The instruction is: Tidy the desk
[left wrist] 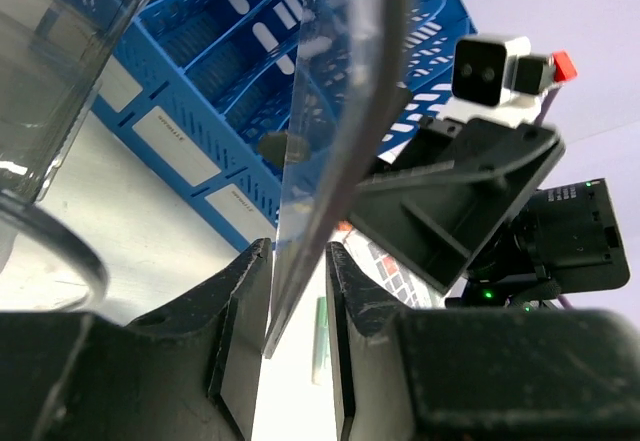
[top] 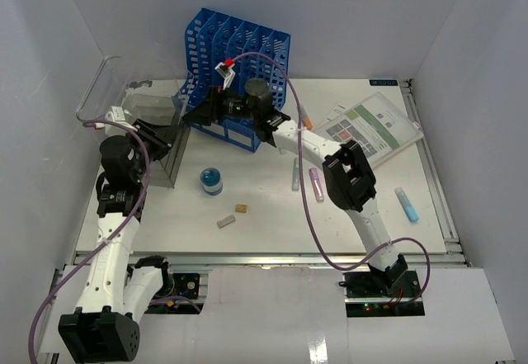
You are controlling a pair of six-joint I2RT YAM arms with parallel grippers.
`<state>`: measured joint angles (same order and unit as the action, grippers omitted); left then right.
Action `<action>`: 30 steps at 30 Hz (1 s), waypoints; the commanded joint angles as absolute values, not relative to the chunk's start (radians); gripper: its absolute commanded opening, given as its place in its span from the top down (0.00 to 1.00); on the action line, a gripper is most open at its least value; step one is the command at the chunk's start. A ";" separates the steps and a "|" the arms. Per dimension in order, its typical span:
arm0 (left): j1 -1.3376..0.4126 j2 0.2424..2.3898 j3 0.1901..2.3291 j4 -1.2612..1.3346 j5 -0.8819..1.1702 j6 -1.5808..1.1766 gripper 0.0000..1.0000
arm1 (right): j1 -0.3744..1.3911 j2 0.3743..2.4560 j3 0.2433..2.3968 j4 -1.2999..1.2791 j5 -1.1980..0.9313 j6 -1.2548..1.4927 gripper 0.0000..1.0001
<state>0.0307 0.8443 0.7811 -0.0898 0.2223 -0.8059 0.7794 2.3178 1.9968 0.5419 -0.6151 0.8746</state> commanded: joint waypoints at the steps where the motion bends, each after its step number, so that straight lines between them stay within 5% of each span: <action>1: 0.032 0.817 0.858 -0.108 0.252 -0.815 0.63 | 0.724 2.157 1.938 0.455 -0.728 0.590 0.10; 11: 0.034 0.813 0.908 -0.164 0.256 -0.830 0.75 | 0.750 1.868 1.515 0.013 -0.522 -0.249 0.10; 20: 0.037 0.774 0.895 -0.168 0.265 -0.872 0.82 | 0.900 1.881 1.379 0.025 -0.300 -0.250 0.10; 30: 0.039 0.752 0.965 -0.243 0.229 -0.834 0.84 | 0.973 2.008 1.486 0.020 -0.209 -0.205 0.10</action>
